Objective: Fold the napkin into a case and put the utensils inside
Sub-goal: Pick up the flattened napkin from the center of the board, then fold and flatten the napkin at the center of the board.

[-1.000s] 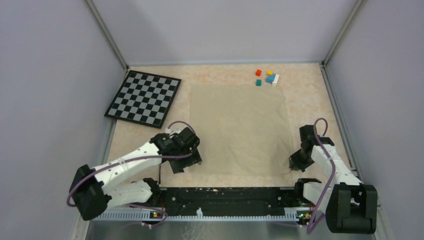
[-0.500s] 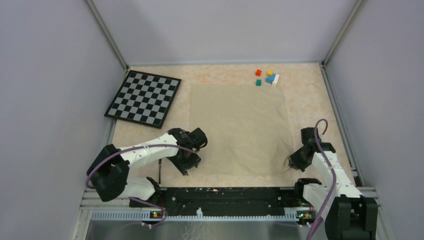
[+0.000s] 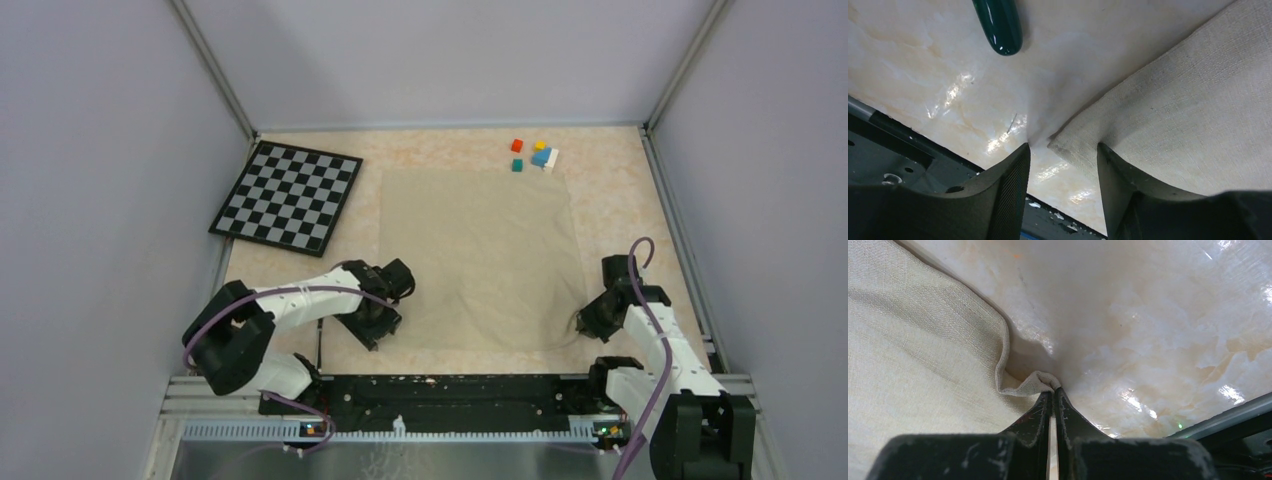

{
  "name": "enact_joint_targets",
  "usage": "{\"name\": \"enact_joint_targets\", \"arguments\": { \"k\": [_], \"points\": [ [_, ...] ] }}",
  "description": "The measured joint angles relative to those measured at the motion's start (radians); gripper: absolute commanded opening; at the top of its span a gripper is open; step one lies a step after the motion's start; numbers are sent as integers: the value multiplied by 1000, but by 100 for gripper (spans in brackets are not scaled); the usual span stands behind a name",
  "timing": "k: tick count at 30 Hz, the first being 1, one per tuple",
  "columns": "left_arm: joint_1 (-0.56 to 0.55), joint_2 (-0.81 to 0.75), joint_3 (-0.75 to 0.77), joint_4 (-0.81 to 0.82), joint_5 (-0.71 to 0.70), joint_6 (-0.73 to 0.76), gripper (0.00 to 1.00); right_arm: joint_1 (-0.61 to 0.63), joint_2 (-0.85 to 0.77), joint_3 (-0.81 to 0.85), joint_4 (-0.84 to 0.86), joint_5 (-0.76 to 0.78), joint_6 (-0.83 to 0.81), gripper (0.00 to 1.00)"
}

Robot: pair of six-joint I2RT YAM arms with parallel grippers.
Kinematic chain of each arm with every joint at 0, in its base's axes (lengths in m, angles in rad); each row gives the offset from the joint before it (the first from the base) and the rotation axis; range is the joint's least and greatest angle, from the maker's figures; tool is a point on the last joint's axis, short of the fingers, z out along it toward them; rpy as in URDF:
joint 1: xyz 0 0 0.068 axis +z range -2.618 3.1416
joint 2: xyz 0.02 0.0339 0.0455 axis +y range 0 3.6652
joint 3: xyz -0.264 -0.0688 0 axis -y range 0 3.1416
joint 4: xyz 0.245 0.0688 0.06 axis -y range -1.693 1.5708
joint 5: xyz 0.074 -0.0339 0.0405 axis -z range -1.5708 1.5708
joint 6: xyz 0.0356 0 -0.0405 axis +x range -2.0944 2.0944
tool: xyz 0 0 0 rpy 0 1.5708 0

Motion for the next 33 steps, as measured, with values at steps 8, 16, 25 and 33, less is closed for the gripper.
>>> {"name": "enact_joint_targets", "arguments": {
  "k": [8,16,25,33],
  "points": [
    [24,-29,-59,82,35,3,28,0,-19,0,-9,0,1,0],
    [37,-80,-82,138,47,55,0,0,-123,1,-32,-21,-21,0],
    [43,-441,162,45,-83,349,0,0,-446,334,-80,-264,-194,0],
    [43,-936,371,390,77,710,0,0,-586,842,42,-459,-220,0]
  ]
}}
